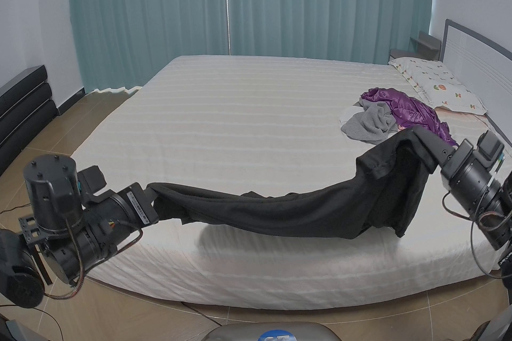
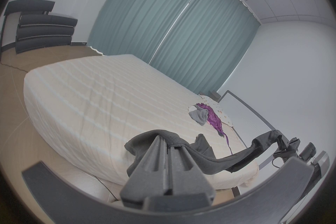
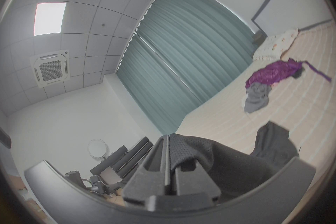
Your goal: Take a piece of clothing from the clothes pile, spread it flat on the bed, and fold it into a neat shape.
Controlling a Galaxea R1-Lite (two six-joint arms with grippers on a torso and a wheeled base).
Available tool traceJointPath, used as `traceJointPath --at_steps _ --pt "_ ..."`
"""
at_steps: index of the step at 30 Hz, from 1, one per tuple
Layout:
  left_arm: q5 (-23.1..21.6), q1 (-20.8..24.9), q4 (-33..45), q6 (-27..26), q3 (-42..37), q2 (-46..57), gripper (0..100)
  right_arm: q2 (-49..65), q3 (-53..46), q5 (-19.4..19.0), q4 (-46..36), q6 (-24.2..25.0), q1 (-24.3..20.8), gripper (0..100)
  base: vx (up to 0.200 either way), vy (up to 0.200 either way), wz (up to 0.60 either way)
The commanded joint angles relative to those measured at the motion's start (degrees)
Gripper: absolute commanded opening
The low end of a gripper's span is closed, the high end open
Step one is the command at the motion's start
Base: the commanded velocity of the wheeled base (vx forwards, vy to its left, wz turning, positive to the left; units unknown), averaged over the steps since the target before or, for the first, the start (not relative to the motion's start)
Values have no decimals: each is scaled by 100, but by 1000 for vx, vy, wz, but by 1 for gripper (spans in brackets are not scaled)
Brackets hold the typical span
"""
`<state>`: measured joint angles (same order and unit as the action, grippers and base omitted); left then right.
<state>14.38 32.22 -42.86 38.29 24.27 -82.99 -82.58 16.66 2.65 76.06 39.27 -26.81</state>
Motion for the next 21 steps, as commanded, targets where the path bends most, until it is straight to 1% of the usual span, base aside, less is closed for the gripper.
traceJointPath --at_steps 1,3,4,6,8,9,11,12,14,16,17,21 --pt "38 -58 1140 -208 1053 1084 0 1077 1041 377 -1067 -490 9 0 0 0 0" --pt "-6 -84 1456 -199 1431 1075 0 1025 1498 535 -1374 -587 18 0 0 0 0" --pt "-6 -111 1518 -199 1502 1066 0 1007 1603 544 -1427 -587 18 0 0 0 0" --pt "-6 -234 1764 -190 1879 881 0 770 2130 597 -1699 -587 53 0 0 0 0" --pt "3 -260 1808 -182 2029 732 0 638 2306 623 -1787 -613 88 0 0 0 0" --pt "3 -322 1825 -173 2266 477 0 383 2623 711 -1919 -639 114 0 0 0 0" --pt "3 -418 1825 -164 2433 249 0 119 2904 737 -2051 -639 149 0 0 0 0" --pt "-6 -471 1825 -164 2591 46 0 -109 3097 746 -2139 -639 246 0 0 0 0" --pt "-6 -515 1816 -155 2794 -296 0 -461 3317 746 -2209 -648 387 0 0 0 0" --pt "-6 -515 1816 -155 2794 -296 0 -461 3317 746 -2209 -648 387 0 0 0 0" --pt "-94 -541 1781 -164 3022 -709 0 -935 3607 746 -2209 -657 545 0 200 0 0" --pt "-507 -700 1773 -146 3488 -1254 0 -1656 4082 746 -2209 -648 800 0 200 0 0"
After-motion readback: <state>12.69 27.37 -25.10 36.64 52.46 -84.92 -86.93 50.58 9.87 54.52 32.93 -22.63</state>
